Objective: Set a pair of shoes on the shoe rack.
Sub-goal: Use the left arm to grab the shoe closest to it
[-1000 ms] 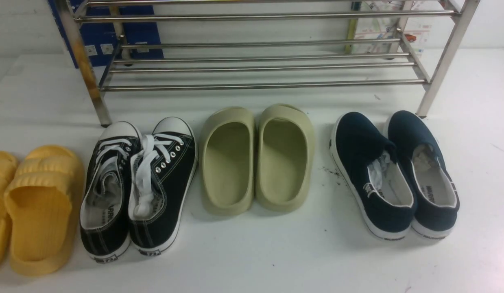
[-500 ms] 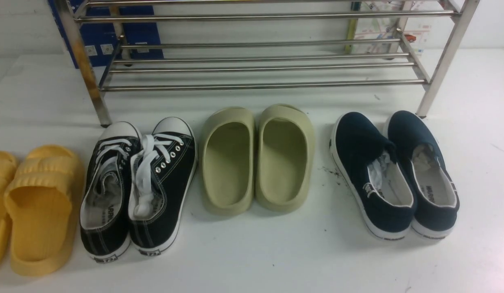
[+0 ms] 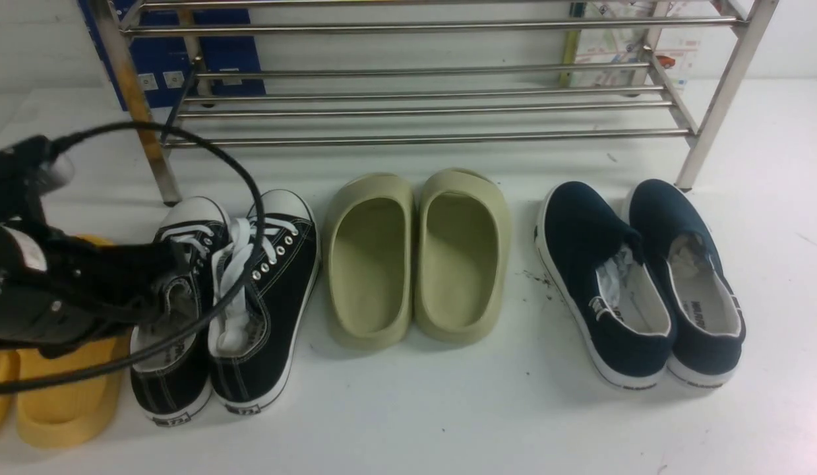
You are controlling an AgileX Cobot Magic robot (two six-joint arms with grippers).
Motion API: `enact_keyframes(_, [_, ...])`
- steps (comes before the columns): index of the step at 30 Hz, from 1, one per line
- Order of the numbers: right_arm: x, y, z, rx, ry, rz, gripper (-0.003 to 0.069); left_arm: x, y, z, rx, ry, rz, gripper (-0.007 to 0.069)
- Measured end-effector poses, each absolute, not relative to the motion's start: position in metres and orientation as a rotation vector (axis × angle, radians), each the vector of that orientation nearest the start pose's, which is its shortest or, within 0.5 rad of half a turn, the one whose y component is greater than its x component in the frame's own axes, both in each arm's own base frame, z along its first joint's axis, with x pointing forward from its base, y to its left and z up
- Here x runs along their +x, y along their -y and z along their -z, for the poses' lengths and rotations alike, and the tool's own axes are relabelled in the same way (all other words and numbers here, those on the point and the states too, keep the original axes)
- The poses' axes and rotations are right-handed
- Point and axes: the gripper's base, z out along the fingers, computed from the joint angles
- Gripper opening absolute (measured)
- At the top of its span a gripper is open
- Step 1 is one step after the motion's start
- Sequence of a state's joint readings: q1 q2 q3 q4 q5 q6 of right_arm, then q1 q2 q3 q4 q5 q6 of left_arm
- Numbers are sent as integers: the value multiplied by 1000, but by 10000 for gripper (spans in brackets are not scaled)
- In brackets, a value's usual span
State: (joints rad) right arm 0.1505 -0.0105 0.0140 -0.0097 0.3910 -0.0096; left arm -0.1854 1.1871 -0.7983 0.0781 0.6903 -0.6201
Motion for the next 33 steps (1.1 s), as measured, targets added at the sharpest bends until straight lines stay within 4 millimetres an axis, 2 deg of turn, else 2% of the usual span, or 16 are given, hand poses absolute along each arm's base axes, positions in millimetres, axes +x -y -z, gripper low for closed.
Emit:
enact_keyframes(4, [51, -7, -174, -156, -1873, -87, 237, 239, 34, -242, -557, -2615, 79, 281])
enact_keyframes(10, [51, -7, -174, -156, -1873, -87, 239, 254, 31, -221, -512, -2653, -38, 394])
enact_keyframes(13, [51, -7, -174, -156, -1873, -87, 239, 261, 32, -212, -488, -2660, -51, 412])
enact_keyframes(16, [51, -7, -174, -156, -1873, -87, 239, 271, 34, -194, -466, -2692, -61, 401])
enact_keyframes(19, [51, -7, -174, -156, -1873, -87, 239, 278, 36, -180, -448, -2716, -74, 314])
enact_keyframes(22, [51, -7, -174, -157, -1872, -86, 239, 279, 33, -179, -449, -2730, -120, 143])
enact_keyframes(23, [51, -7, -174, -158, -1872, -85, 239, 279, 32, -179, -446, -2733, -135, 59])
enact_keyframes(25, [51, -7, -174, -158, -1872, -85, 239, 279, 32, -182, -452, -2735, -144, -13])
enact_keyframes(29, [51, -7, -174, -158, -1872, -85, 239, 273, 30, -203, -476, -2697, -128, -13])
enact_keyframes(33, [51, -7, -174, -158, -1872, -85, 239, 255, 27, -236, -441, -2637, -88, -13])
